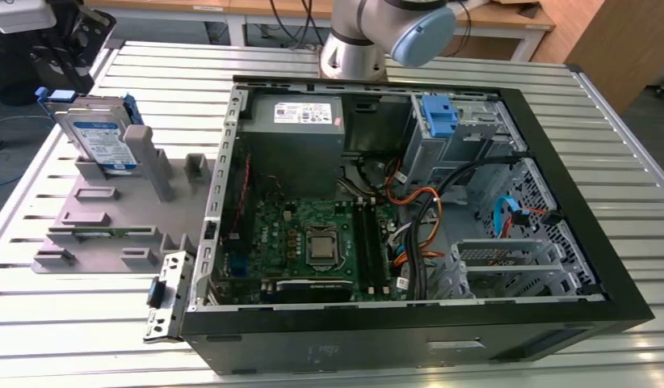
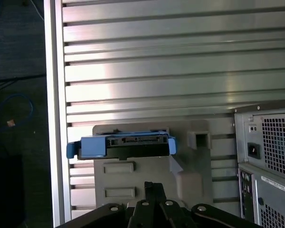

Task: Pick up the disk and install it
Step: 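Reach for the disk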

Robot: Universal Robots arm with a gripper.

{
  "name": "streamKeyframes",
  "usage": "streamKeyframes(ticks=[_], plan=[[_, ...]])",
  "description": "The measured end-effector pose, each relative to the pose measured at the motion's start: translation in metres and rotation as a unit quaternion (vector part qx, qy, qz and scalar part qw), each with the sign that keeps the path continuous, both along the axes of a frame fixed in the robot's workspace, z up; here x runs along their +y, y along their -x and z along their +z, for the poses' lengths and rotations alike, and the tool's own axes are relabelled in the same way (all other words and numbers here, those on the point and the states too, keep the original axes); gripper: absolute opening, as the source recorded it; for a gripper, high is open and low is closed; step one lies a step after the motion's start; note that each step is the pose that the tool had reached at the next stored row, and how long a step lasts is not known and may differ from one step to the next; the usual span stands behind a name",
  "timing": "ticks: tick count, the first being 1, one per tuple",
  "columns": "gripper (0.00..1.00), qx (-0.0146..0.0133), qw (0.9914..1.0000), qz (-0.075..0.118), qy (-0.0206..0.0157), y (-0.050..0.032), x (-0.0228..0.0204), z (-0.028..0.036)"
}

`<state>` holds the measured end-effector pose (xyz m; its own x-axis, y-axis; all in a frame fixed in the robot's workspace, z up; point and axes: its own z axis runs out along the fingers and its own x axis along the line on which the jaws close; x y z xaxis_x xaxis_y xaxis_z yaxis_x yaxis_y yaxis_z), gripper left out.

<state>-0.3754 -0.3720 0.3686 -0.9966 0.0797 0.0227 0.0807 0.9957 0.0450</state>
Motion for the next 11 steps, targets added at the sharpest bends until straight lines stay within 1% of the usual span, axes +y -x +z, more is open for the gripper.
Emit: streamKeyframes(ticks=[6, 11], plan=[[0.11, -0.0001, 1.0, 0.0, -0.0001, 0.0069, 0.0078, -0.0053], [0.11, -0.0002, 1.0, 0.0, -0.0001, 0.0116, 0.0136, -0.0082]])
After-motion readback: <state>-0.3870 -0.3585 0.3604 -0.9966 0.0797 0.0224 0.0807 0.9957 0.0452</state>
